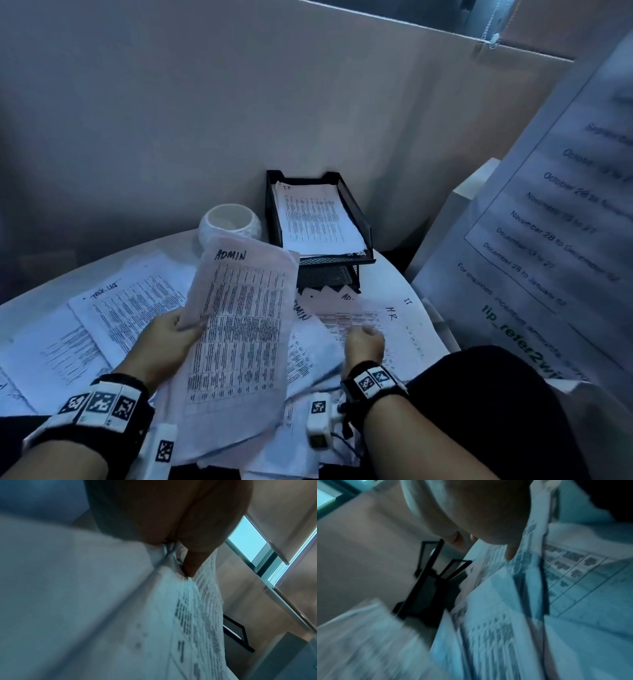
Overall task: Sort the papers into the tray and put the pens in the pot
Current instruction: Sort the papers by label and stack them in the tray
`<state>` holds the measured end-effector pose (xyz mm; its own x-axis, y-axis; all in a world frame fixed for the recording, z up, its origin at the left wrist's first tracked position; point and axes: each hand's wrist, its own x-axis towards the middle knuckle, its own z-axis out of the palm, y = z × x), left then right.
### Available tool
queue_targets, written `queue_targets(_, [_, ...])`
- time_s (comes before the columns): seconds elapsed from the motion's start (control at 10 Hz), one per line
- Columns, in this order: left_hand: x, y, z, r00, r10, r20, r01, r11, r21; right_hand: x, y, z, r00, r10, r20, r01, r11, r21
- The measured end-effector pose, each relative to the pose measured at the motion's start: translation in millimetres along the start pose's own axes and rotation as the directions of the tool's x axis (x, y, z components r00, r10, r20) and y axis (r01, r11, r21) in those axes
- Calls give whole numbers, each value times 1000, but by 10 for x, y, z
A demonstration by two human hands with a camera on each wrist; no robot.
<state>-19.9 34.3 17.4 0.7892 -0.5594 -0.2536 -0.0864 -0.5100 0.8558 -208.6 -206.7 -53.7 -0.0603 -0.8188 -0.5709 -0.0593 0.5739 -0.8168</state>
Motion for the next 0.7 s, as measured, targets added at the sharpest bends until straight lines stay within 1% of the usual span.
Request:
queue_targets(0.1, [30,-17,-30,999,-14,-40,15,999,34,298,18,-245,979,120,-162,-78,967,242])
queue_targets(0.2, [32,-8,-31,999,-4,-48,6,999,35,312,-100,-357,960,213,-183,-118,897,427])
queue_targets(0.3, [25,-24,-26,999,4,-44,-2,999,43,356,-108,-375,958,175,-227,-122,965,230])
queue_targets(0.4, [16,-57,-48,1000,-9,-20,10,999,53,534,105,-473,989,81,-127,-104,978,-180])
queue_targets(0.5, [-12,-62,-56,1000,-7,-23,8,999,35,470,71,-420,974,150,-168,-195,934,-299])
queue_targets(0.6, [-9,-43,-69,999,-22,-27,24,998,51,453,40,-455,987,-4,-163,-103,758,-644])
queue_targets(0.7, [-17,-20,-45,1000,-16,-20,17,998,54,484,115,-461,992,41,-120,-105,799,-593])
